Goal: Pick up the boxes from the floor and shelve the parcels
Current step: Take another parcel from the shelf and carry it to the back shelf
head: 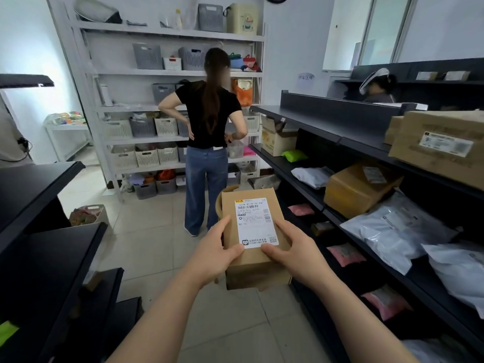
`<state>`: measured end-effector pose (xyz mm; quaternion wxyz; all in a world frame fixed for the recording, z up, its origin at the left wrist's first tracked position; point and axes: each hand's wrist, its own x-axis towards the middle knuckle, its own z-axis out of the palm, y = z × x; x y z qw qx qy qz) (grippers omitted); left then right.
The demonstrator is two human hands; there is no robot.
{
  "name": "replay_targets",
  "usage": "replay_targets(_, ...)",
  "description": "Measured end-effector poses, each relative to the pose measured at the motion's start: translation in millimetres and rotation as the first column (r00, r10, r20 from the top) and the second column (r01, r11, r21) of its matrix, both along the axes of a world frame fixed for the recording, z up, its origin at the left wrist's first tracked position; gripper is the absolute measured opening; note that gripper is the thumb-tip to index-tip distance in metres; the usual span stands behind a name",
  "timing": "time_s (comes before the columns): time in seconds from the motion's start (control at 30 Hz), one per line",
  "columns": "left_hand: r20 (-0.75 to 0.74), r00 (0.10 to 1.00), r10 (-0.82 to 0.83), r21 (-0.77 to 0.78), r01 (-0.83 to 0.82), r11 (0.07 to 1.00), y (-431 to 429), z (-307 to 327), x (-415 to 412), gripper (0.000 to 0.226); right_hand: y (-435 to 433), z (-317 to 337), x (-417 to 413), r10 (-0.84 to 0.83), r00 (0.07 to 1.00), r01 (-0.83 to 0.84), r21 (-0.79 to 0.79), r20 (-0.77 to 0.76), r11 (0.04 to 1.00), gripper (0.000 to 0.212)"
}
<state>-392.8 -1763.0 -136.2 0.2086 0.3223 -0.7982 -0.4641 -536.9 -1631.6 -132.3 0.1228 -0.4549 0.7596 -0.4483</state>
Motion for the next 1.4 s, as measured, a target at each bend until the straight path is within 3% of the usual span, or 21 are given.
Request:
replay_targets(1.0,0.002,1.0,0.0,-0.005,0.0,1.0,-245,2,-274,0.079,-242,6,-272,-0.025,1.0,0.025,0.015,-0.019,1.0,0.062)
replay_targets(1.4,-0.005,0.984,-0.179,-0.029,0.178,0.984,-368,8,-358,0.08,-341,14,-329,-0.219,0.974,0.221,0.025,-0.059,0.975,0.065)
